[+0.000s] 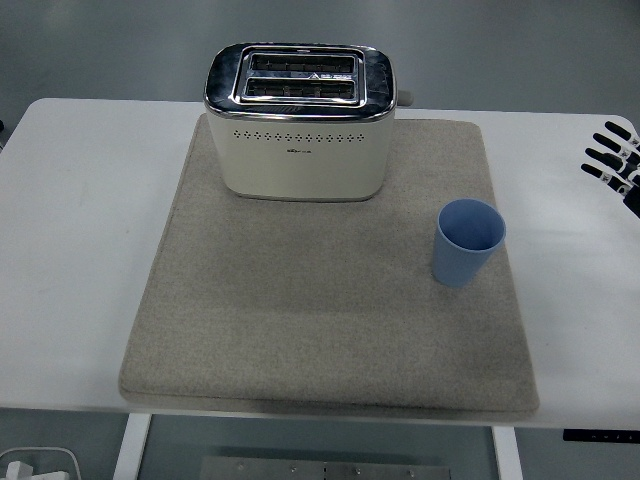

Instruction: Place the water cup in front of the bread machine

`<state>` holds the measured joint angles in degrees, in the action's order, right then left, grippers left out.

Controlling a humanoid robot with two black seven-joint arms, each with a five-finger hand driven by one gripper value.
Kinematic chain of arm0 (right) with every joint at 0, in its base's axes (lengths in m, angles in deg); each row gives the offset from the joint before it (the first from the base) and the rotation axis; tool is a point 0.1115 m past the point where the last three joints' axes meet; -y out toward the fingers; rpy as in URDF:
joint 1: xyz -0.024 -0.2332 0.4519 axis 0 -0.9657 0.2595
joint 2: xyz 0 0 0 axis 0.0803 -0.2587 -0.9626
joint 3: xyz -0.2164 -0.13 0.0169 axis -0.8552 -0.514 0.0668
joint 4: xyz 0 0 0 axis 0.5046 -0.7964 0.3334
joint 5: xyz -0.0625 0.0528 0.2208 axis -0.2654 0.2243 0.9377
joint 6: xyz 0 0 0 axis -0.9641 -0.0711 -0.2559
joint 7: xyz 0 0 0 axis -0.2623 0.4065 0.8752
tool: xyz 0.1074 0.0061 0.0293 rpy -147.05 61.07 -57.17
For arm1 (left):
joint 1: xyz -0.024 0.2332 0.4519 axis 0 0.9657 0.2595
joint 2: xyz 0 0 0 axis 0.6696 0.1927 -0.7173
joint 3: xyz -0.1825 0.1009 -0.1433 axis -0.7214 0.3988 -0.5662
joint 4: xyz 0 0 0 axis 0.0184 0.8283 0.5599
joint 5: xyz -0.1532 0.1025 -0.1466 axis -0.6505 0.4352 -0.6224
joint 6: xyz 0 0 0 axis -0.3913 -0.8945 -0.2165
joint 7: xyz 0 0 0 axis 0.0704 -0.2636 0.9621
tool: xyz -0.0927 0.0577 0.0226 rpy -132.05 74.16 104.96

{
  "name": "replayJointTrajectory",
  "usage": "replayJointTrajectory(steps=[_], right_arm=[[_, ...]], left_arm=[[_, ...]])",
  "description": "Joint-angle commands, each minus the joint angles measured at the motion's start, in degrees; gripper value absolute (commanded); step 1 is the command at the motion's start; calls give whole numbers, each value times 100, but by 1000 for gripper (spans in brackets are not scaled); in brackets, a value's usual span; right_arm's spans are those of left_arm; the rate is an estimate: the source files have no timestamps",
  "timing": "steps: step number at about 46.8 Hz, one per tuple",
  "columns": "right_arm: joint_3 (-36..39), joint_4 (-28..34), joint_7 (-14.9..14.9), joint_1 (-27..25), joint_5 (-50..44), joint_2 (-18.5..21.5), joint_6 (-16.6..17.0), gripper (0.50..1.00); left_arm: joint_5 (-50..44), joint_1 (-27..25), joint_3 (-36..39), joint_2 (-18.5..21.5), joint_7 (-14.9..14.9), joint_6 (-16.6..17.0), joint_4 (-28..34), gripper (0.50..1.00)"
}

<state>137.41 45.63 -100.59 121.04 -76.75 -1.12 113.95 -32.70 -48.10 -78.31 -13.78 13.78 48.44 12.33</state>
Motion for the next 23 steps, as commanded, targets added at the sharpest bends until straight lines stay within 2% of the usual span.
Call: replayJointTrajectory(steps=[1, 23], right_arm=[[0, 14, 1, 39, 115, -49, 0, 930], [0, -3, 1, 303, 361, -146, 0, 930]], left_arm=[[0, 5, 0, 0, 0, 0, 2, 1000], [0, -4, 0, 0, 0, 0, 2, 1000]])
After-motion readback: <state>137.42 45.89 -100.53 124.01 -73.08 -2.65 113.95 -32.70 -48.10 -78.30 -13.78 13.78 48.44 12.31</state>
